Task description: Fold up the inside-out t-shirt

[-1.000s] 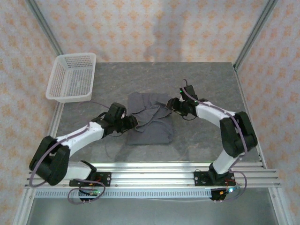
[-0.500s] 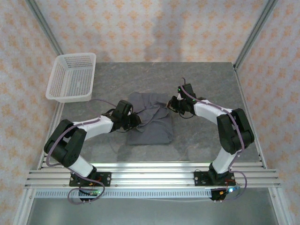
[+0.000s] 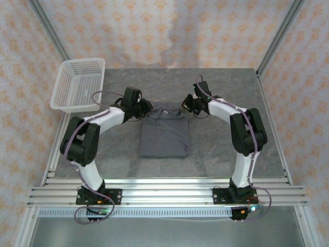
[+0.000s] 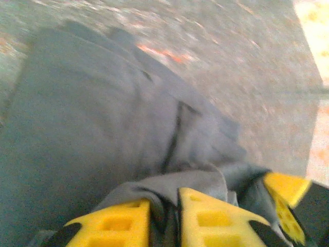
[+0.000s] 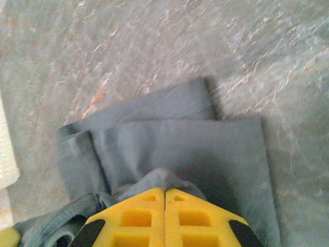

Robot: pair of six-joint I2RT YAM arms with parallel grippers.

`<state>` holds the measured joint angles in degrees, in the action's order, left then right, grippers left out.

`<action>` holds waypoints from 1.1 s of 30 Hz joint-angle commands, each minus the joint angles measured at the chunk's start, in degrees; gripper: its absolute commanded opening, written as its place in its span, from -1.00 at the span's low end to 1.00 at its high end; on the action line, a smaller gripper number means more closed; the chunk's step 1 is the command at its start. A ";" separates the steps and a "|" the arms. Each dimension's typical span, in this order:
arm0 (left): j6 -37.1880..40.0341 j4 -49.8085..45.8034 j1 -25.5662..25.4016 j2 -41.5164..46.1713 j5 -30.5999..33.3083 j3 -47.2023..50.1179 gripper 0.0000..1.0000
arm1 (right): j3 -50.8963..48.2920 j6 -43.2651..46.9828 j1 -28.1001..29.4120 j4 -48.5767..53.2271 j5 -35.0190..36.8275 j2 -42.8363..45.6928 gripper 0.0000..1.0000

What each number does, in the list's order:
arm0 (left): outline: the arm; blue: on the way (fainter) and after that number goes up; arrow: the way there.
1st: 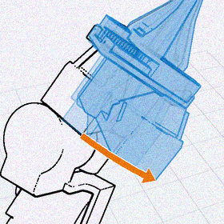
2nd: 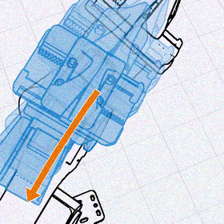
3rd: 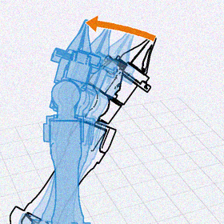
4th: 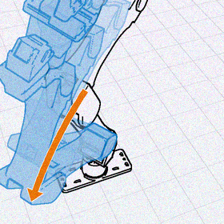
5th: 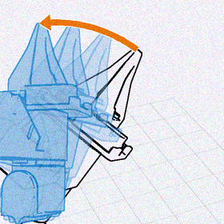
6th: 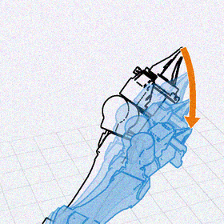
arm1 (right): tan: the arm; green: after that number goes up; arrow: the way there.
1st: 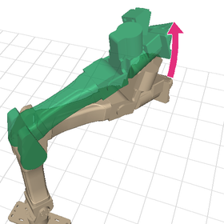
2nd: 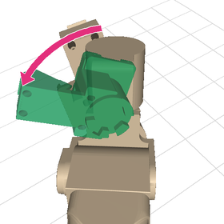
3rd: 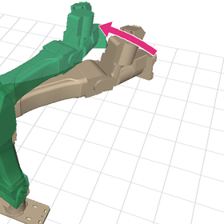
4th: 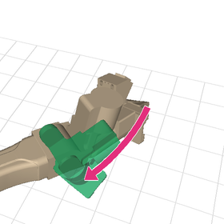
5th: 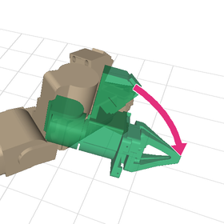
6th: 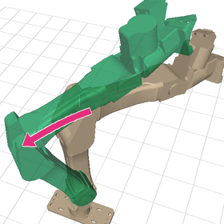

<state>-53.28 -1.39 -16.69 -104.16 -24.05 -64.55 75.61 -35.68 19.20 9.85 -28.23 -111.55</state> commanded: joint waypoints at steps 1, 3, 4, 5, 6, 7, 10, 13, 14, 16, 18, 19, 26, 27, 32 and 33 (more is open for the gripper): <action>-0.67 1.26 2.23 -4.81 -1.49 -3.45 -0.49 | 5.22 2.28 -0.78 4.44 2.99 -3.43 -0.82; -1.21 1.94 3.84 -8.05 -1.79 -4.95 -0.33 | 8.14 2.82 -1.57 6.96 3.93 -4.50 -0.71; -1.39 2.65 4.45 -8.44 -1.85 -5.10 -0.24 | 9.13 3.03 -2.05 7.71 4.20 -4.63 -0.66; -1.54 3.17 5.26 -8.52 -1.88 -5.17 -0.17 | 9.99 3.07 -2.58 8.71 4.61 -4.40 -0.59; -1.59 3.59 5.97 -8.18 -2.15 -5.14 -0.07 | 10.62 3.23 -3.29 9.80 4.97 -3.81 -0.53; -1.43 3.76 6.67 -7.46 -2.22 -4.90 0.01 | 10.65 3.54 -3.73 10.41 5.05 -2.92 -0.48; -0.10 3.24 8.64 -2.98 -2.66 -3.24 0.19 | 7.86 5.92 -4.41 10.81 5.61 2.11 -0.40; 3.41 -0.51 9.62 2.47 -2.11 -1.41 0.20 | -0.26 7.36 -3.63 6.61 2.96 8.59 -0.40; 4.86 -2.20 9.37 4.21 -1.65 -0.80 0.20 | -3.56 7.55 -2.99 4.17 1.60 10.57 -0.40; 7.72 -5.99 8.38 6.52 0.23 -0.07 0.14 | -8.07 8.17 -1.42 1.62 0.75 12.52 -0.40; 10.72 -10.85 7.10 7.17 2.97 -0.43 0.07 | -9.54 9.17 0.10 1.40 0.96 12.48 -0.41; 12.17 -12.35 6.54 6.97 3.92 -0.42 0.02 | -9.61 9.79 0.72 1.49 1.27 11.87 -0.41; 25.53 -13.25 1.81 4.78 12.09 0.48 -0.07 | -5.24 16.24 1.28 2.14 7.13 5.67 -0.21; 26.73 -12.96 1.07 4.40 11.63 0.28 -0.07 | -3.91 16.54 1.35 2.97 6.42 4.38 -0.22; 26.87 -13.66 -1.15 -0.96 7.46 -5.05 -0.17 | 2.75 15.23 1.83 6.65 4.82 -2.24 -0.40; 26.05 -13.94 -1.11 -2.17 7.44 -6.23 -0.17 | 3.28 14.78 1.85 6.78 4.76 -2.81 -0.42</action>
<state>-29.41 -13.78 -17.67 -103.98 -16.60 -67.05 76.14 -21.10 20.75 14.04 -23.62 -112.62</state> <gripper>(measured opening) 0.415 0.296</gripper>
